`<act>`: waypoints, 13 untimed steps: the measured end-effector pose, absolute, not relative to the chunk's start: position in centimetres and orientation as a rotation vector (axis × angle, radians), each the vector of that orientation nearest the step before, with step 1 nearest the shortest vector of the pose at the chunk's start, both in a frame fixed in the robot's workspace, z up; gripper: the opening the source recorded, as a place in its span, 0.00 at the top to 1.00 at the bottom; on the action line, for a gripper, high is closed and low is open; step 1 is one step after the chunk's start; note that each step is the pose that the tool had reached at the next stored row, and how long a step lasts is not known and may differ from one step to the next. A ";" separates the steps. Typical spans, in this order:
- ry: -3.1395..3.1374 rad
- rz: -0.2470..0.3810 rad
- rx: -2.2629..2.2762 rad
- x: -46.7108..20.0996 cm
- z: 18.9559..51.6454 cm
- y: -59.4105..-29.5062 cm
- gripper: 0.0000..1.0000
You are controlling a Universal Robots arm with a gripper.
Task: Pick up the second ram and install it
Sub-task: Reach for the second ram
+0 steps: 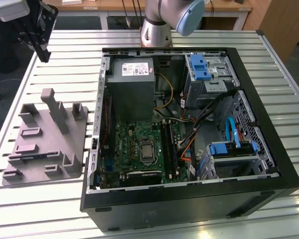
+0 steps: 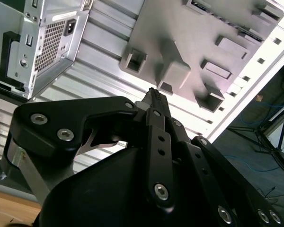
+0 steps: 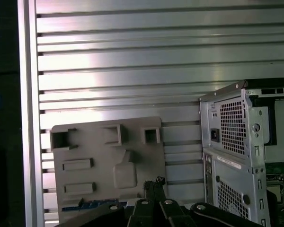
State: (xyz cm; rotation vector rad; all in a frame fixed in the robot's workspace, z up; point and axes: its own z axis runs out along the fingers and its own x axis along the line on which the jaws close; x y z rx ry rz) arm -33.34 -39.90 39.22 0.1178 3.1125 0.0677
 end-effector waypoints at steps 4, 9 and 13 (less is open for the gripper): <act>3.113 0.068 0.118 -34.3 39.2 -39.9 0.90; 3.112 0.068 0.118 -35.3 39.2 -39.9 0.90; 3.112 0.068 0.118 -36.0 39.2 -39.9 0.90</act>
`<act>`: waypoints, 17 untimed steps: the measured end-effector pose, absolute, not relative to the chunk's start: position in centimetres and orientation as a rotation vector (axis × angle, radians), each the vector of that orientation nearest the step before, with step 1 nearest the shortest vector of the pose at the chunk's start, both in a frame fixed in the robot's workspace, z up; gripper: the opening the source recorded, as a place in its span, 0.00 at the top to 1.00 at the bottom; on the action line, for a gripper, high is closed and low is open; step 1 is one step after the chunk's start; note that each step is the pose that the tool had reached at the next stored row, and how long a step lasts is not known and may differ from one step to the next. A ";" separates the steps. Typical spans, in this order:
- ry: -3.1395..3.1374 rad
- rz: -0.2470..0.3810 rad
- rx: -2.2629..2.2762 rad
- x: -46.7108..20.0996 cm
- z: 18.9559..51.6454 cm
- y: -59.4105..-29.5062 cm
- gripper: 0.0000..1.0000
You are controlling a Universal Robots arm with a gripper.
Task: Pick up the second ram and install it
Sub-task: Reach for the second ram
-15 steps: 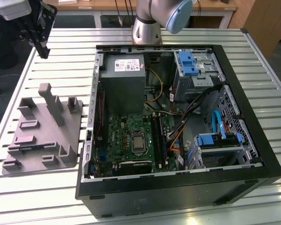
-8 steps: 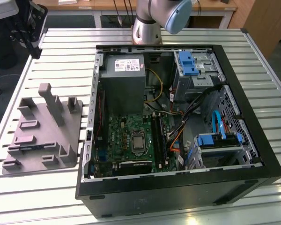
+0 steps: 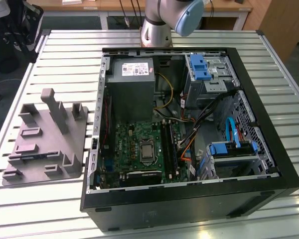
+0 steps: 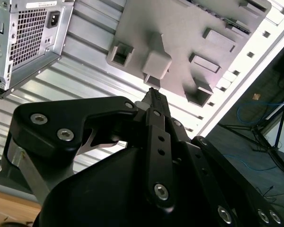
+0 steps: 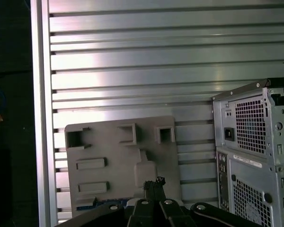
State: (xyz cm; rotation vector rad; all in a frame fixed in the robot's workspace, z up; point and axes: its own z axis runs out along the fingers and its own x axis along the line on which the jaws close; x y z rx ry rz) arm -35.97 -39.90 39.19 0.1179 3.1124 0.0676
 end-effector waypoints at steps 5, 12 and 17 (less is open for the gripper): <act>3.113 0.068 0.118 -36.9 39.2 -39.9 0.90; 3.113 0.068 0.118 -38.4 39.2 -39.9 0.90; 3.112 0.068 0.118 -39.2 39.1 -39.9 0.90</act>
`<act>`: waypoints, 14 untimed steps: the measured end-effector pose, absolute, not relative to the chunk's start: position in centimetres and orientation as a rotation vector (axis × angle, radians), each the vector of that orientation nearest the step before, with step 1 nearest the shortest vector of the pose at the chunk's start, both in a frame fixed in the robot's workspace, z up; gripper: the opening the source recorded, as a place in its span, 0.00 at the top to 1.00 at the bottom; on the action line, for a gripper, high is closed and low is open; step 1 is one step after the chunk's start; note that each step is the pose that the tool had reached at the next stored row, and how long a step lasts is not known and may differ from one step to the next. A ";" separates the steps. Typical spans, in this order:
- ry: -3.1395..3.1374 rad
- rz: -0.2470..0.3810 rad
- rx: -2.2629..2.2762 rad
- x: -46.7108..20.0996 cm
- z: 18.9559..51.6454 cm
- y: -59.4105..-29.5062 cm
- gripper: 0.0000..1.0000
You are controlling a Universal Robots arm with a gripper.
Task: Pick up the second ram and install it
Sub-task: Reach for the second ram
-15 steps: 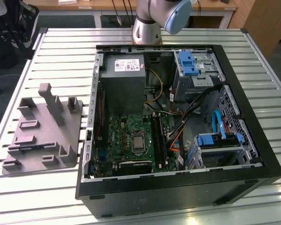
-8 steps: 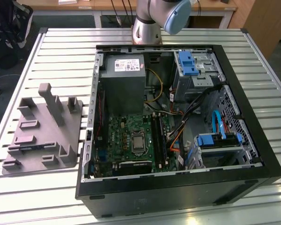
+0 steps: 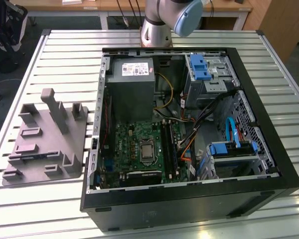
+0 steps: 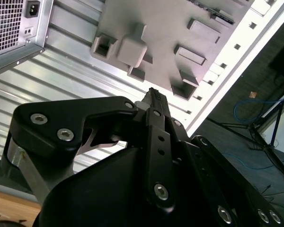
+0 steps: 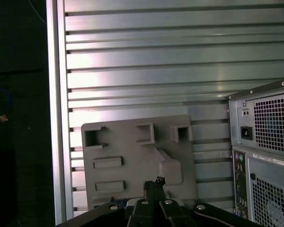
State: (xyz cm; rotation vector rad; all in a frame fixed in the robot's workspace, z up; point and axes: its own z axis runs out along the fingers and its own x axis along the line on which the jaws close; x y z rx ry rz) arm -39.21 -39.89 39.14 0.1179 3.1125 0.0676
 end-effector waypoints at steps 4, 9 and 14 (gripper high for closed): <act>3.112 0.068 0.118 -39.9 39.1 -39.9 0.90; 3.112 0.068 0.118 -40.7 39.1 -39.9 0.90; 3.112 0.068 0.118 -41.7 39.1 -39.9 0.90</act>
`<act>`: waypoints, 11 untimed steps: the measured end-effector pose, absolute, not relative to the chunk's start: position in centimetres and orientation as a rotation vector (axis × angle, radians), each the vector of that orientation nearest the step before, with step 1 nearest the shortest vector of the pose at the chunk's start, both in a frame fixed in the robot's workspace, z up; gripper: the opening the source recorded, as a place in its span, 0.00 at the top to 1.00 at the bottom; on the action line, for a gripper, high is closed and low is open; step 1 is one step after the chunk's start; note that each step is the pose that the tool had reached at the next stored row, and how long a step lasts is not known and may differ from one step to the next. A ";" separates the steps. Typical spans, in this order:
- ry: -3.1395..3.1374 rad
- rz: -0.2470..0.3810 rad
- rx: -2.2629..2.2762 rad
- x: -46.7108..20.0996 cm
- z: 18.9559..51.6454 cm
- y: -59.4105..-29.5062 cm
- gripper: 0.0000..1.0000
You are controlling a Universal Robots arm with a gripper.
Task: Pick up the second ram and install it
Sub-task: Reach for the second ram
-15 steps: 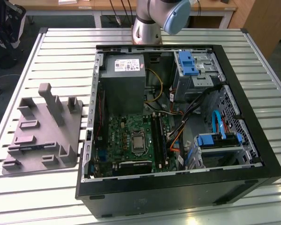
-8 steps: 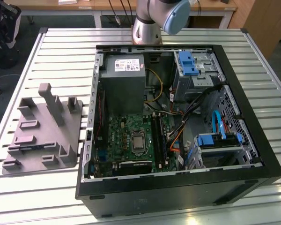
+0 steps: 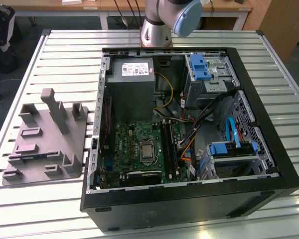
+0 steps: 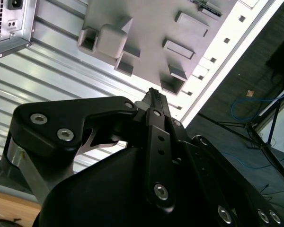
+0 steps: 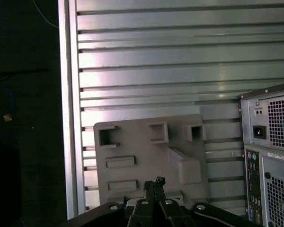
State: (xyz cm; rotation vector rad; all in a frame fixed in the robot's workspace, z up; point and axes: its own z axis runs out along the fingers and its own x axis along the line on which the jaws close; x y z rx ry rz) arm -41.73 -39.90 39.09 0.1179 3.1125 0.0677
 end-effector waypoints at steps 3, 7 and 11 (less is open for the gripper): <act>3.113 0.068 0.118 -42.4 39.1 -39.9 0.90; 3.112 0.068 0.118 -42.9 38.9 -39.9 0.90; 3.112 0.068 0.118 -42.9 38.6 -40.0 0.90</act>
